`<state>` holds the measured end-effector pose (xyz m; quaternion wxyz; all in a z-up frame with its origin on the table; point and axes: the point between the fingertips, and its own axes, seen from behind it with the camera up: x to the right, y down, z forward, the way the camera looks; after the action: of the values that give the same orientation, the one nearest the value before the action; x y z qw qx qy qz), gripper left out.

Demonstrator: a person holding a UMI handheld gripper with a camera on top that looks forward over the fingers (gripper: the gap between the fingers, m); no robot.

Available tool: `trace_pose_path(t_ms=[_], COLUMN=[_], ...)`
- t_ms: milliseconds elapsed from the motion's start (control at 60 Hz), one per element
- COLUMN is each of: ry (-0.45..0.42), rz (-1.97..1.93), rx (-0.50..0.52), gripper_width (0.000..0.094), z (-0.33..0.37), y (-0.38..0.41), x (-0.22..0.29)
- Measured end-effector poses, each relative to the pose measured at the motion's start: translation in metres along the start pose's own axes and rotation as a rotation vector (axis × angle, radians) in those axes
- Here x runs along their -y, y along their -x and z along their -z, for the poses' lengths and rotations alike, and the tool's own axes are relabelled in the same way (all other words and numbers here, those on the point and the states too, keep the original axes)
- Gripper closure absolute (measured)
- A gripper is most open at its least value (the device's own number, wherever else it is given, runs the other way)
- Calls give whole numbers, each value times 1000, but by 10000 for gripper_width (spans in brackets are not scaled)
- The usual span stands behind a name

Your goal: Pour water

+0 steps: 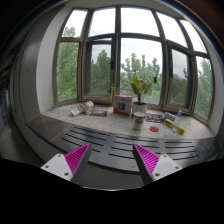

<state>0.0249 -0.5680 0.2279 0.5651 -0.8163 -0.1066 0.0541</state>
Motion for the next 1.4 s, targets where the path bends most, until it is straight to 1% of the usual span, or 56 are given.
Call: trace_pose_path(t_ms=[167,367,450,533,667,783,917,1067,1183,1267,1317,1367,1400], ry=[46,123,139,138,91,34,-37,-54,-71,-68,-74,-92,-102], rz=[-17,-14,-23,-29,-26,-17,-10,-41,-74,-74,-79,-90,-94], rx=[-68,-206,-270,-333,-406,-422,-420,-418,-383,-388,-391,-365,-356], gripper_width=[81,82,82,82,78,81,80,92,130,189,258,379,387], z=[-11,-47,-63,-83,-137,-200,-276,-353,-403,-426,-434,-441,-443], y=[-46,-162,-219,-280,-376,-445,-506,-554,-565,-576,-579,-575,-573], x=[-28,-91,-111,-119,-110,-84,-48,-27,-22,-25,-27,-24,-22])
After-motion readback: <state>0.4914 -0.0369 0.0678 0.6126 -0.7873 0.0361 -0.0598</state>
